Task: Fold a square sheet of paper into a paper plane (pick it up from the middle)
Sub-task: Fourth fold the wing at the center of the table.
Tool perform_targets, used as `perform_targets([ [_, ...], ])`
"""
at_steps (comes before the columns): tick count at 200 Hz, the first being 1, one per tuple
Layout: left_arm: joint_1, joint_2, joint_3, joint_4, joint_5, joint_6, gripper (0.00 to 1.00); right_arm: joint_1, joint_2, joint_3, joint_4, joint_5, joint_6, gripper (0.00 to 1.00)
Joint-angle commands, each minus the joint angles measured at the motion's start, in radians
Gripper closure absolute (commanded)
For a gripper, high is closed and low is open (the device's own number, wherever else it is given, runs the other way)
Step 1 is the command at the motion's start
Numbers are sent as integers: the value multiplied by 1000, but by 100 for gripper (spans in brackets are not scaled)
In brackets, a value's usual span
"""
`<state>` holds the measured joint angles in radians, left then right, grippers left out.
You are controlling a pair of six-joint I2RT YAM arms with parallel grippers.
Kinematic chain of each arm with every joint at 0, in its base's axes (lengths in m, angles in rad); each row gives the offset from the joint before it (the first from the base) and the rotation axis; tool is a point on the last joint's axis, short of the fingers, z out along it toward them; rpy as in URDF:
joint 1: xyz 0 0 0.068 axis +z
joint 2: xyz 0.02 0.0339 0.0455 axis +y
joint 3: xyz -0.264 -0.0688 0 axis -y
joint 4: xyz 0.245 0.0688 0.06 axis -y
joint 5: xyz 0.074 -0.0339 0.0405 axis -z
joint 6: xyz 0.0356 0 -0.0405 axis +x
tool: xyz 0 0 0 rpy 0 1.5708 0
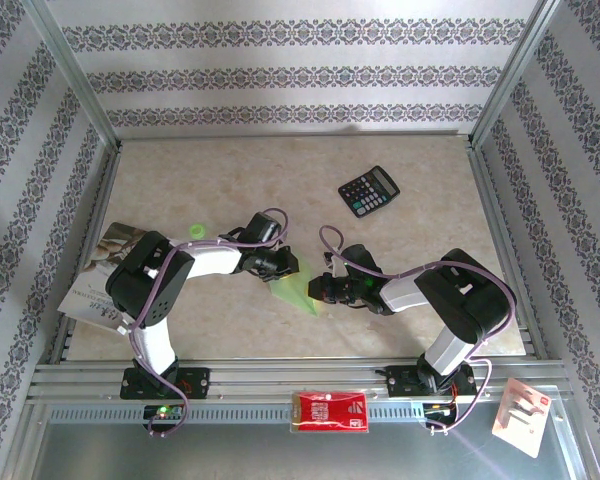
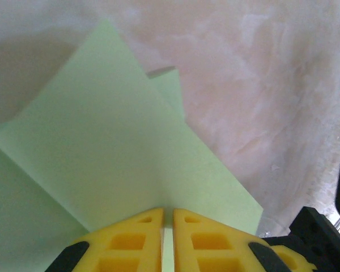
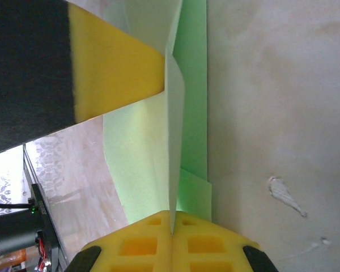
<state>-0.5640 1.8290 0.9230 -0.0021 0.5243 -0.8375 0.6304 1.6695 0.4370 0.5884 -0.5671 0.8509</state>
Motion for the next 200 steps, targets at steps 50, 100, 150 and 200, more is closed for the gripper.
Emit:
perform_targets([
  [50,28,26,-28,-14,-11,39,90,14,66,20,-35,88,-11,100],
  [100,29,49,-59,-14,-17,51,92,15,42,29,-47,83,-2,100],
  [150,29,59,-96,2,-17,57,92,15,-19,43,-79,72,8,90],
  [200,30,53,-98,2,-15,58,93,22,-91,39,-133,79,-3,87],
])
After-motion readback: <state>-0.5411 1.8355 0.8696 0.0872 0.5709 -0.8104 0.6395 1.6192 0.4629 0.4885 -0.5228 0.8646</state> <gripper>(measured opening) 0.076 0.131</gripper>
